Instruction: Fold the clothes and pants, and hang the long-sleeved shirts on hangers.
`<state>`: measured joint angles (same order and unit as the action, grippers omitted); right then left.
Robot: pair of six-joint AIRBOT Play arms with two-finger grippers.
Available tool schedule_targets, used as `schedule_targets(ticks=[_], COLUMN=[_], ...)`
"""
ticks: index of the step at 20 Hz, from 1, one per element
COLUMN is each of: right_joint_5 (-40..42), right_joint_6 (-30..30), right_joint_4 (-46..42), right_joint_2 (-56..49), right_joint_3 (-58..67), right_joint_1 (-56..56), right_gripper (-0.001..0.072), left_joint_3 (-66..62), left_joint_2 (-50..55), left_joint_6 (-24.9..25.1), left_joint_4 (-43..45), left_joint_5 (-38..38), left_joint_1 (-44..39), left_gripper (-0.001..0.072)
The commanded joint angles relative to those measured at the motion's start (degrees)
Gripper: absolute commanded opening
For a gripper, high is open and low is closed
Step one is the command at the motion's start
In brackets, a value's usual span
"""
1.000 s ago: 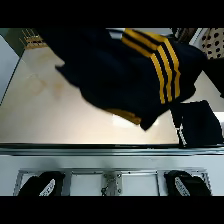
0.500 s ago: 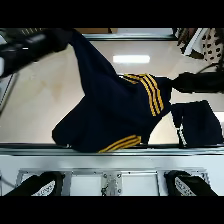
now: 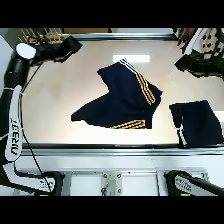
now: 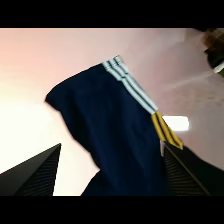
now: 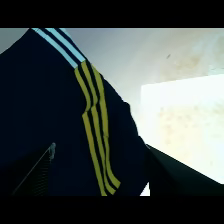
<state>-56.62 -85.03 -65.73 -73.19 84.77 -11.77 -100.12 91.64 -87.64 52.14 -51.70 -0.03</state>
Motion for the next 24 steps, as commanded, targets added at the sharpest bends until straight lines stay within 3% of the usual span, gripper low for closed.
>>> schedule_targets(ticks=[1,3,6,8,10,12,15,21,24], right_joint_5=[-6.86,-8.90,-9.03,-9.86,-10.23,-9.64,-6.16,9.94,15.37], right_joint_6=[4.11,4.07,4.09,4.04,4.02,4.02,5.38,6.23,6.23], right_joint_4=[-0.42,-0.44,-0.02,0.00,0.46,1.36,6.88,16.70,21.22], right_joint_2=[4.33,8.37,13.07,14.12,13.86,12.68,9.20,-0.92,-3.32], right_joint_3=[-3.02,-8.74,-17.92,-23.12,-28.70,-34.64,-43.30,-47.25,-47.19], right_joint_1=[-3.61,-3.34,-1.40,-0.07,0.50,0.44,1.01,10.49,13.31], right_gripper=[0.0601,0.0601,0.0601,0.0603,0.0603,0.0605,0.0604,0.0603,0.0599], left_joint_3=[7.80,19.50,38.16,48.30,54.31,56.59,56.59,56.54,56.57], left_joint_2=[-4.37,-9.62,-15.37,-16.94,-16.17,-14.01,-10.43,-7.89,-7.89], left_joint_6=[-1.44,-1.81,-1.79,-1.66,1.57,6.88,11.21,11.76,11.76], left_joint_4=[9.57,13.90,13.68,10.58,3.02,-5.99,-12.39,-12.81,-12.79], left_joint_5=[-13.70,-15.58,-13.07,-7.74,-3.30,-1.20,-0.57,3.89,4.22], left_joint_1=[7.43,9.70,11.19,11.19,11.19,11.19,10.36,5.79,6.32], left_gripper=[0.0677,0.0677,0.0679,0.0679,0.0679,0.0679,0.0679,0.0676,0.0357])
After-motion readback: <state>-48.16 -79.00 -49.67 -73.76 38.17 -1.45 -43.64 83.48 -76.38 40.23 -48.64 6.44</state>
